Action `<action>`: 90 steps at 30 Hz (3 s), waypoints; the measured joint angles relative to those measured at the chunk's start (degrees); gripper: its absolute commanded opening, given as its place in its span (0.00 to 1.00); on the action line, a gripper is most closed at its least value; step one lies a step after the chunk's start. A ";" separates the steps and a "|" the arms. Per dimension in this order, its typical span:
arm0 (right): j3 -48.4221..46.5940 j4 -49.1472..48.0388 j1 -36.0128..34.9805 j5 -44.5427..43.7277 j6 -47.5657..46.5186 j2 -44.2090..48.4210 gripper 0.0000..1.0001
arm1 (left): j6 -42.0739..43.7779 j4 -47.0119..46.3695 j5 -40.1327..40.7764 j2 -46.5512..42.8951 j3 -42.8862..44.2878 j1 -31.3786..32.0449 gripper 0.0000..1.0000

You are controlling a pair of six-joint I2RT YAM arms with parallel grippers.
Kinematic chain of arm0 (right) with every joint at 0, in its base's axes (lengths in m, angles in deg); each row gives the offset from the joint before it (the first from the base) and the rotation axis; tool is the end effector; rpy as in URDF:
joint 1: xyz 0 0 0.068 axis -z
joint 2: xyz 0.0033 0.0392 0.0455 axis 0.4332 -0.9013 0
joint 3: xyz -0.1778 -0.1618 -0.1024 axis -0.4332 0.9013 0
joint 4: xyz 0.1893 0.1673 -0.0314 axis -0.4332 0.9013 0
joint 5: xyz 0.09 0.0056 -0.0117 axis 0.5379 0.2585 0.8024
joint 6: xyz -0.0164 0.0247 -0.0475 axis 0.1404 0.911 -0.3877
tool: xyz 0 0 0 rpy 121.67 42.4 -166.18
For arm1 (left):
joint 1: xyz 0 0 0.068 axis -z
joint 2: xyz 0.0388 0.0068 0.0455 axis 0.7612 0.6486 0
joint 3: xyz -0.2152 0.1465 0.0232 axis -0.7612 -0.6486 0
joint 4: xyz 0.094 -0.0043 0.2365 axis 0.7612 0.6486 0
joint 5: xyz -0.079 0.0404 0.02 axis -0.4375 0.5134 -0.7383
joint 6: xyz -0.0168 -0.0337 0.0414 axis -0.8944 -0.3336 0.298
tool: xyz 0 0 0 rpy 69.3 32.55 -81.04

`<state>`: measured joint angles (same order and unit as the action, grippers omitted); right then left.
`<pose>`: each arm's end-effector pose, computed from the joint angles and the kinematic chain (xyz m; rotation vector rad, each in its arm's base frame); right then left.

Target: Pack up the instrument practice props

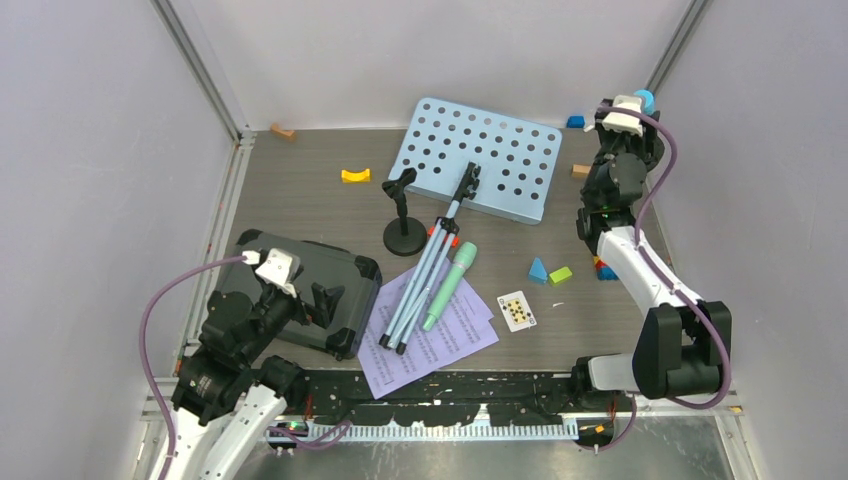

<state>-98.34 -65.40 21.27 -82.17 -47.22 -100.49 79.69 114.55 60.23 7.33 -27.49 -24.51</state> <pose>0.2989 0.0020 0.3658 0.1345 1.2111 -0.7633 0.0641 -0.0326 0.3031 0.3532 1.7619 -0.4359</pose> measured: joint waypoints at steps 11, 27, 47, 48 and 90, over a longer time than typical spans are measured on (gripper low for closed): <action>-2.40 4.57 0.02 0.00 2.69 4.76 0.00 | 0.00 0.00 0.04 -0.28 0.00 0.00 1.00; -14.21 24.26 0.04 0.48 16.61 15.17 0.00 | 0.02 0.04 1.20 -1.57 0.00 0.00 1.00; -19.04 76.32 0.04 38.64 65.13 27.80 0.00 | 0.20 0.04 2.49 -1.64 0.00 0.00 1.00; -16.61 76.81 0.04 41.18 67.34 27.80 0.00 | 0.20 0.04 2.49 -1.64 0.00 0.00 1.00; 22.51 55.84 -22.51 31.36 90.14 1.60 0.41 | 0.17 -0.02 6.01 -1.01 -0.07 0.00 1.00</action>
<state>-75.83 -9.56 -1.24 -50.81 42.92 -98.90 79.86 114.53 66.24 6.33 -27.55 -24.51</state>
